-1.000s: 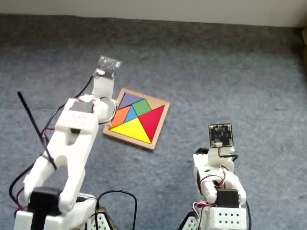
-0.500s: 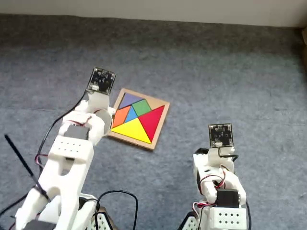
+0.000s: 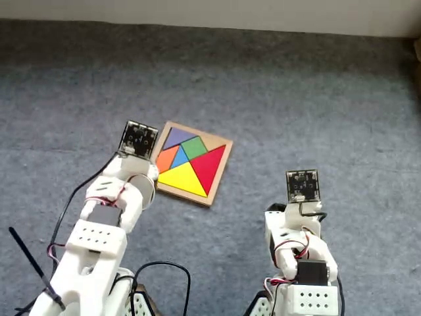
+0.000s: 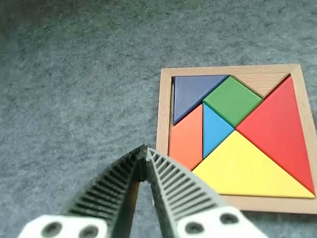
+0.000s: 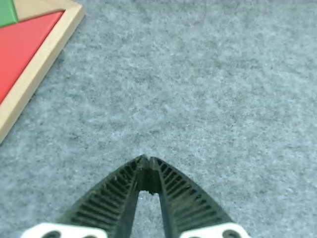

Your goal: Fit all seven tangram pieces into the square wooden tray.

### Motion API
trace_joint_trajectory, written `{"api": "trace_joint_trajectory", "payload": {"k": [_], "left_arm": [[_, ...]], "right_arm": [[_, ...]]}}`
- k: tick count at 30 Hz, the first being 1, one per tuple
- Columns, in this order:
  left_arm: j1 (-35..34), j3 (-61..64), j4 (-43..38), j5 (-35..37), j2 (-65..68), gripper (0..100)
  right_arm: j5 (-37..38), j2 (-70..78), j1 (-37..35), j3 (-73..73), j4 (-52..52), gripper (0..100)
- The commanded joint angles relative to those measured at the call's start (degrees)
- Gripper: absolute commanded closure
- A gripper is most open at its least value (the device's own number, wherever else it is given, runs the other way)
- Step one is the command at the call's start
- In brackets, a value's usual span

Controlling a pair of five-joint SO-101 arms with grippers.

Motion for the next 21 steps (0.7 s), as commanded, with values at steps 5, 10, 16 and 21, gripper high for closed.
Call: {"api": "trace_joint_trajectory", "payload": {"k": [5,10,16,21], "left_arm": [[0.7,12.7,-1.2,-0.5,-15.1,99],[0.7,22.1,-0.4,-0.6,-28.5,99],[-1.9,22.0,11.9,-0.5,-40.7,99],[-2.4,22.0,25.0,-0.5,-46.0,99]], "right_arm": [[-0.4,-0.3,0.7,8.4,0.3,99.3],[-0.4,-0.3,0.7,8.4,0.3,99.3],[-0.4,-0.3,0.7,8.4,0.3,99.3],[-0.4,-0.3,0.7,8.4,0.3,99.3]]}}
